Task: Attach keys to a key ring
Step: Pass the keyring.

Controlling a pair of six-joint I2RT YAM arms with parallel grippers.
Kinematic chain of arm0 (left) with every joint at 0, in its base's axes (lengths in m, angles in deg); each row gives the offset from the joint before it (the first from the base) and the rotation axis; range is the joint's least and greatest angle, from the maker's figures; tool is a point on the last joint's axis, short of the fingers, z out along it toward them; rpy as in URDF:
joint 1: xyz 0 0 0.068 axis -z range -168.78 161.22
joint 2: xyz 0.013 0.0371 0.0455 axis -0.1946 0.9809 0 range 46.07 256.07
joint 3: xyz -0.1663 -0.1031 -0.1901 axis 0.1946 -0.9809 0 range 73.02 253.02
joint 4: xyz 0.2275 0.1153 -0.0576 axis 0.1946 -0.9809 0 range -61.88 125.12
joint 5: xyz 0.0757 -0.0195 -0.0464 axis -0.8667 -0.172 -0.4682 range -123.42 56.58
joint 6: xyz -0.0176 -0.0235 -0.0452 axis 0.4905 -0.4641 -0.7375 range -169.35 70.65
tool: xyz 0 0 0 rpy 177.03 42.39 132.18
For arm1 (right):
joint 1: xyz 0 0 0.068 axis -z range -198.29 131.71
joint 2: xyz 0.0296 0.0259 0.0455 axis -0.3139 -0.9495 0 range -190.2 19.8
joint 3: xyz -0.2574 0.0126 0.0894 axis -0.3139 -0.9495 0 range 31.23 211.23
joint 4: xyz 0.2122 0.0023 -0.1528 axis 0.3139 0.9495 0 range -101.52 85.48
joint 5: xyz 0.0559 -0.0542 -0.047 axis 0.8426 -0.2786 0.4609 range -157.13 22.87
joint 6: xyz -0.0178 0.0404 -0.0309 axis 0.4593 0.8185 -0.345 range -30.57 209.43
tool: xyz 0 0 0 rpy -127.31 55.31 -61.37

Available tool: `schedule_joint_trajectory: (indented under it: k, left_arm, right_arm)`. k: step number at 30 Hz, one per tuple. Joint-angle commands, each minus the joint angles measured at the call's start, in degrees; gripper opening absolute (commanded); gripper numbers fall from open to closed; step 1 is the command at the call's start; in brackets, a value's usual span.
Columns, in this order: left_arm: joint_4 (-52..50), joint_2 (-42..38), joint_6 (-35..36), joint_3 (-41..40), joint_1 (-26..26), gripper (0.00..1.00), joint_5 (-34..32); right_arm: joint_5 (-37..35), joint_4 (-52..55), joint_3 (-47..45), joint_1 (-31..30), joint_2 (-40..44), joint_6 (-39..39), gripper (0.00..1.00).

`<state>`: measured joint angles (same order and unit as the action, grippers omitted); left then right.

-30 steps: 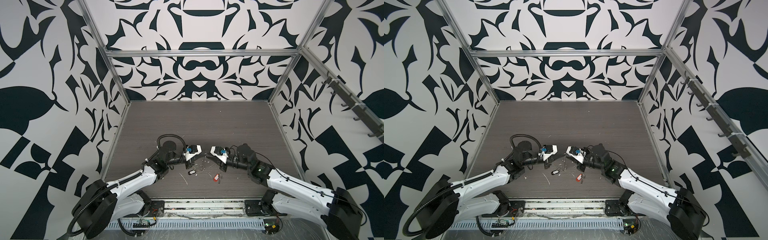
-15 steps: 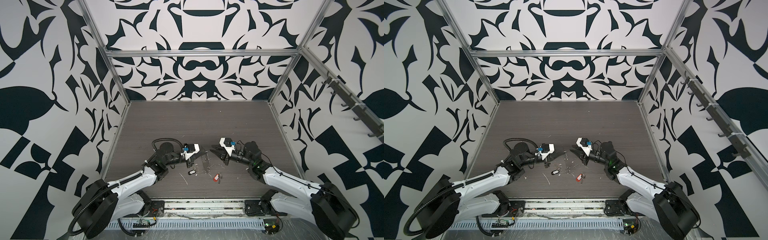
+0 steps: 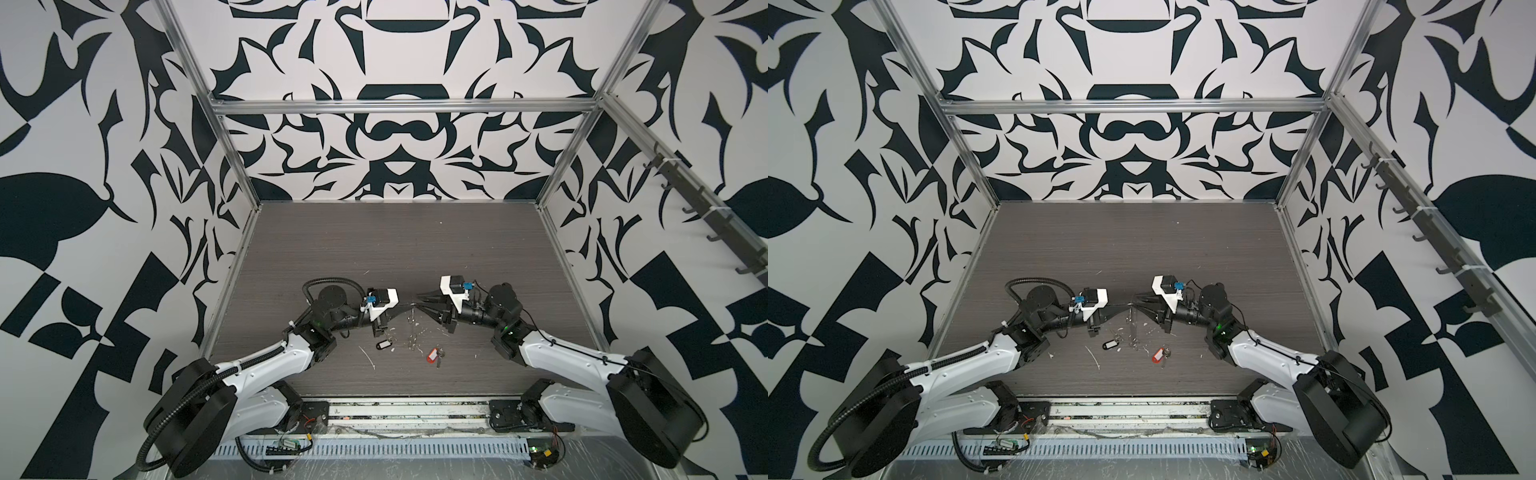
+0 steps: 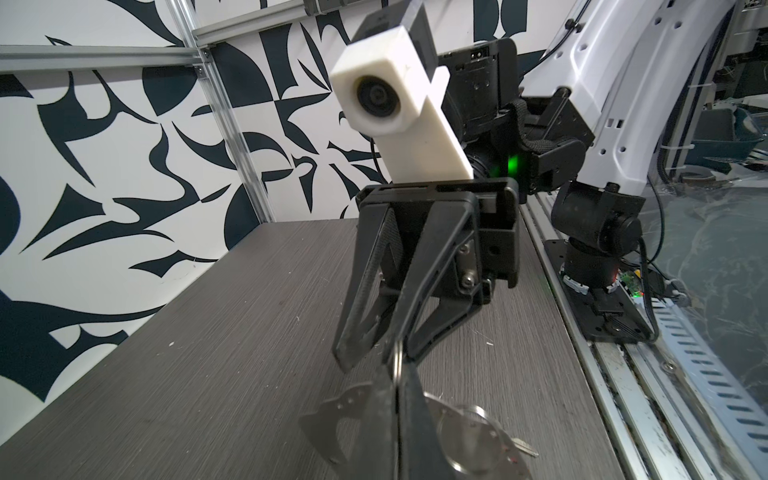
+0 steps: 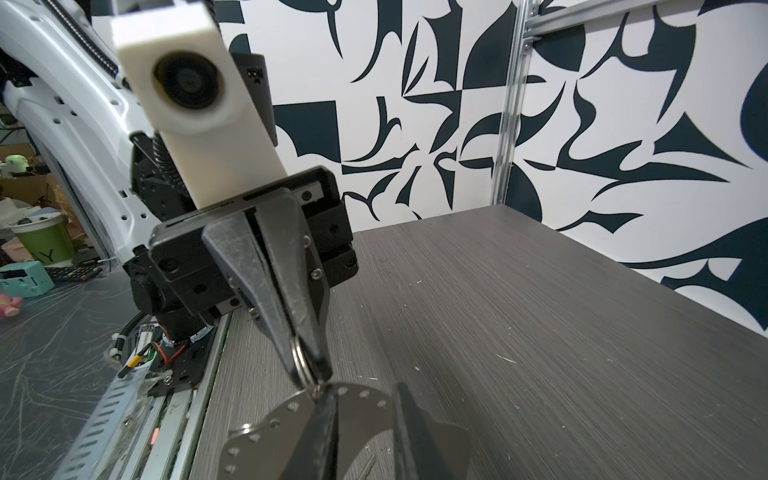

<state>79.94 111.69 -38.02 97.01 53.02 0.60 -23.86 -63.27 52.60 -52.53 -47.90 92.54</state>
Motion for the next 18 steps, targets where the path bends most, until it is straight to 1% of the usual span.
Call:
schedule_joint_trajectory:
  k: [1, 5, 8, 11, 14, 18]
  left_arm:
    - [2.6, -1.2, -0.5, -0.3, 0.0, 0.00, 1.2]
    - [2.6, -1.6, -0.4, -0.6, 0.0, 0.00, 1.0]
    - [2.8, -2.2, -0.3, -1.2, 0.0, 0.00, 0.5]
    - [2.6, -3.0, -0.2, -1.7, 0.0, 0.00, 0.4]
    - [2.3, -3.3, 0.0, -1.7, 0.0, 0.00, 0.5]
    - [2.4, -2.9, -0.3, -1.2, 0.0, 0.00, 1.7]
  right_arm:
    - [1.9, -3.5, 1.9, -0.4, 0.1, 1.2, 0.25]
    - [2.1, -2.5, 1.3, -0.5, 1.1, 0.0, 0.25]
    - [0.5, 0.5, 0.1, -0.4, 3.2, -3.8, 0.24]
    - [-0.6, 2.9, -1.4, -0.4, 5.6, -5.8, 0.24]
    - [0.9, 3.5, -2.1, -0.4, 7.4, -5.9, 0.26]
    - [2.2, 2.9, -1.7, -0.5, 7.7, -4.8, 0.28]
